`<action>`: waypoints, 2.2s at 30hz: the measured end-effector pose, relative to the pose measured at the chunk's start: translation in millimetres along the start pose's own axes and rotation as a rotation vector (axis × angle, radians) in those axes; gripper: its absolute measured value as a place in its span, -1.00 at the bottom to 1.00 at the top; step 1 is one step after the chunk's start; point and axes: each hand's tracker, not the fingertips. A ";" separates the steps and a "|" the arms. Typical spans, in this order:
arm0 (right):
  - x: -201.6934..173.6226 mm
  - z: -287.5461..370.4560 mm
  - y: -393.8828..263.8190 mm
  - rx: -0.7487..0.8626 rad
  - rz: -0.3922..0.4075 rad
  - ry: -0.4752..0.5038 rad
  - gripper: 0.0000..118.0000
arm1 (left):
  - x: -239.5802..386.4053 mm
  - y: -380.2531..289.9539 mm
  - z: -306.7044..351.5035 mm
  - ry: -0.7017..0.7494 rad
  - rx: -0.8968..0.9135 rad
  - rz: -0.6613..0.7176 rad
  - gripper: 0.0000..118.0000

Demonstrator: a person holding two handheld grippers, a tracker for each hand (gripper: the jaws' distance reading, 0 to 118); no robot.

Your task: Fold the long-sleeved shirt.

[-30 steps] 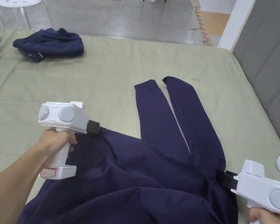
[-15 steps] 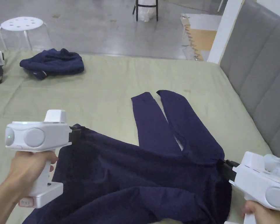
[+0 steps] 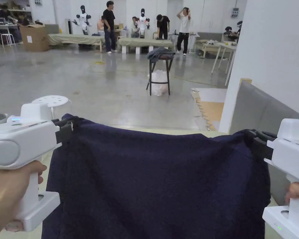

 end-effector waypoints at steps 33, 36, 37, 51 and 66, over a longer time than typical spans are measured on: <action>-23.3 -159.9 411.3 0.294 0.177 -0.152 -0.98 | 45.1 379.1 -144.2 0.196 0.326 -0.069 -0.77; -19.2 -195.4 425.5 0.318 0.141 -0.168 -0.98 | 41.1 394.9 -175.4 0.194 0.347 -0.048 -0.77; -20.3 -207.9 431.0 0.326 0.147 -0.175 -0.98 | 39.8 401.1 -185.6 0.198 0.349 -0.051 -0.77; -26.6 -242.2 419.8 0.498 0.228 -0.133 -0.98 | 13.1 389.6 -218.3 0.213 0.448 -0.047 -0.77; 15.5 -230.9 163.2 0.081 0.164 -0.067 -0.98 | 1.1 149.5 -199.3 0.144 0.139 -0.136 -0.77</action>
